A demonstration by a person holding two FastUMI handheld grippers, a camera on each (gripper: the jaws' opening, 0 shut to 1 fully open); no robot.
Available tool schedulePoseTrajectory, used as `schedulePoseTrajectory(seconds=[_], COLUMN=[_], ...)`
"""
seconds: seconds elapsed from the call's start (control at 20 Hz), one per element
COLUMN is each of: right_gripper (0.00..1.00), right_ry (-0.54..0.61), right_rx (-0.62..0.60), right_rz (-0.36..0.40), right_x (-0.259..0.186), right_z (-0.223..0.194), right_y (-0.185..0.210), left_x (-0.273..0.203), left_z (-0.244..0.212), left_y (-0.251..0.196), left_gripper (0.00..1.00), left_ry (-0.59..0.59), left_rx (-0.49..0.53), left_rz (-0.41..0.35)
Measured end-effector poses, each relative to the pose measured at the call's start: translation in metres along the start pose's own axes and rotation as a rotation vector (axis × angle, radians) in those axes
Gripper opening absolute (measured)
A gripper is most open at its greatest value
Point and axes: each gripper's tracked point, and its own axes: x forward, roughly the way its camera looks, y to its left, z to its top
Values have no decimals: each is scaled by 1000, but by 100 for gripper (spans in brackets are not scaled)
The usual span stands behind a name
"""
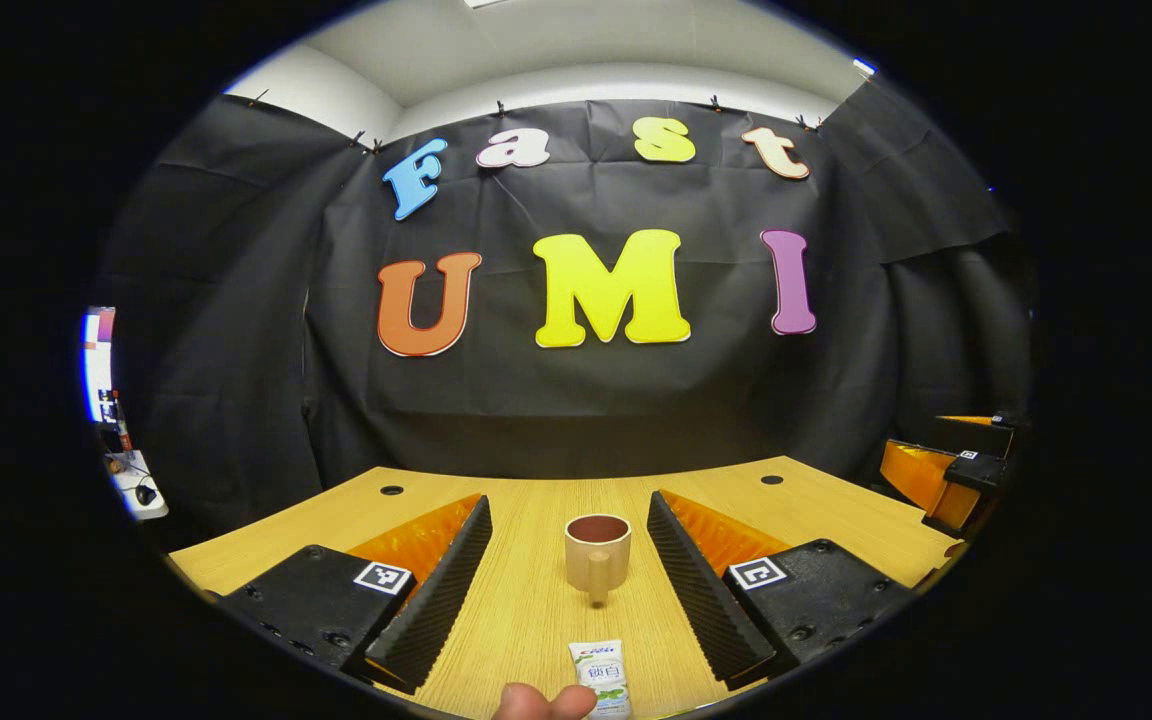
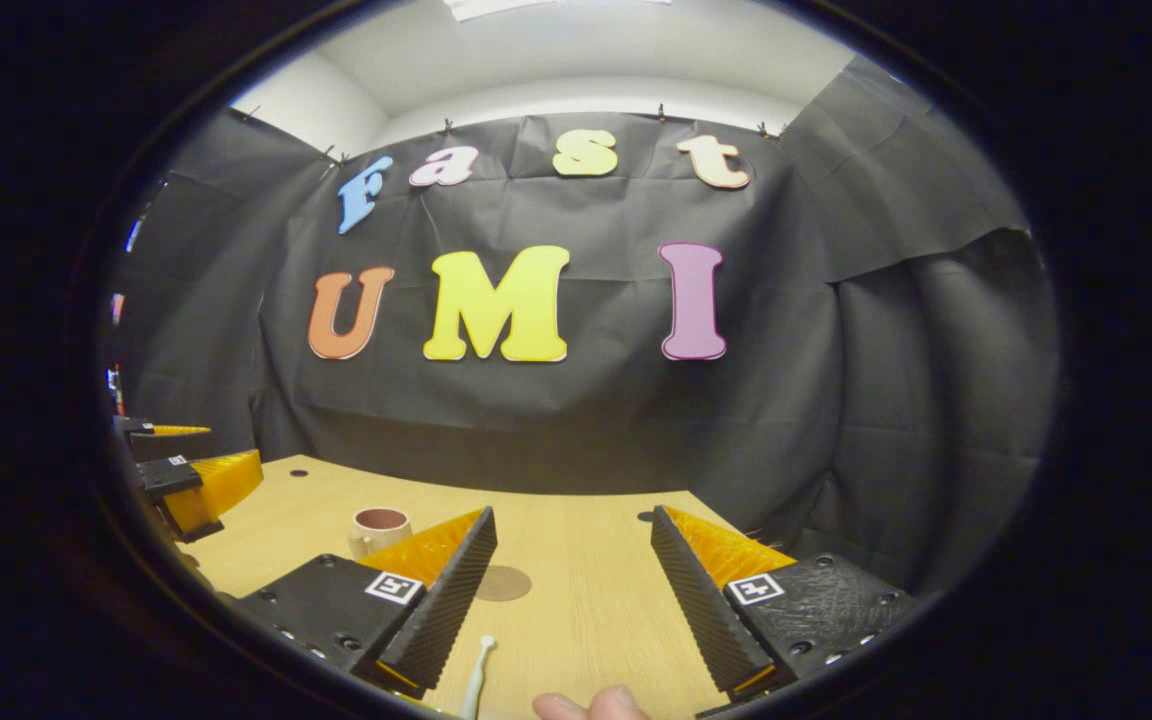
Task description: Put the toothbrush and toothpaste on the desktop into the cup, then pick up the cup and place it on the coaster on the desktop.
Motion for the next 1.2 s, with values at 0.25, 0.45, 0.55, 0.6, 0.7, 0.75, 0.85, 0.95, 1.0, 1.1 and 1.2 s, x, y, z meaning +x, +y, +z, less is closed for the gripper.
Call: schedulePoseTrajectory(seconds=[0.25, 0.45, 0.55, 0.6, 0.7, 0.75, 0.85, 0.95, 1.0, 1.1, 1.2], right_gripper=[94, 95, 96, 95, 95, 95, 95, 95, 95, 95, 96], right_ry=[39, 90, 135, 157, 202, 224, 244, 249, 250, 252, 258], right_rx=[7, -6, -29, -27, -3, 9, 9, 4, 2, -6, -9], right_rz=[3, 12, 7, 5, -1, 0, 1, 1, 2, 4, 8], right_x=[-3, -7, -9, -10, -12, -13, -13, -13, -13, -12, -12], right_z=[-22, -50, -72, -81, -97, -105, -112, -114, -115, -117, -119], right_y=[1, 3, 1, 0, -2, -2, 0, 1, 2, 3, 7], left_x=[-11, -21, -28, -29, -33, -35, -42, -45, -45, -44, -45], left_z=[-41, -72, -100, -112, -131, -140, -157, -177, -183, -191, -194], left_y=[-3, -10, -18, -20, -27, -31, -35, -34, -35, -37, -35], left_gripper=[99, 95, 100, 100, 100, 100, 100, 100, 100, 98, 92], left_ry=[145, 236, 316, 350, 418, 445, 496, 561, 585, 626, 647], left_rx=[-17, -26, -28, -34, -48, -48, -45, -53, -69, -100, -93], left_rz=[-11, -24, -36, -45, -65, -71, -74, -64, -63, -68, -61])
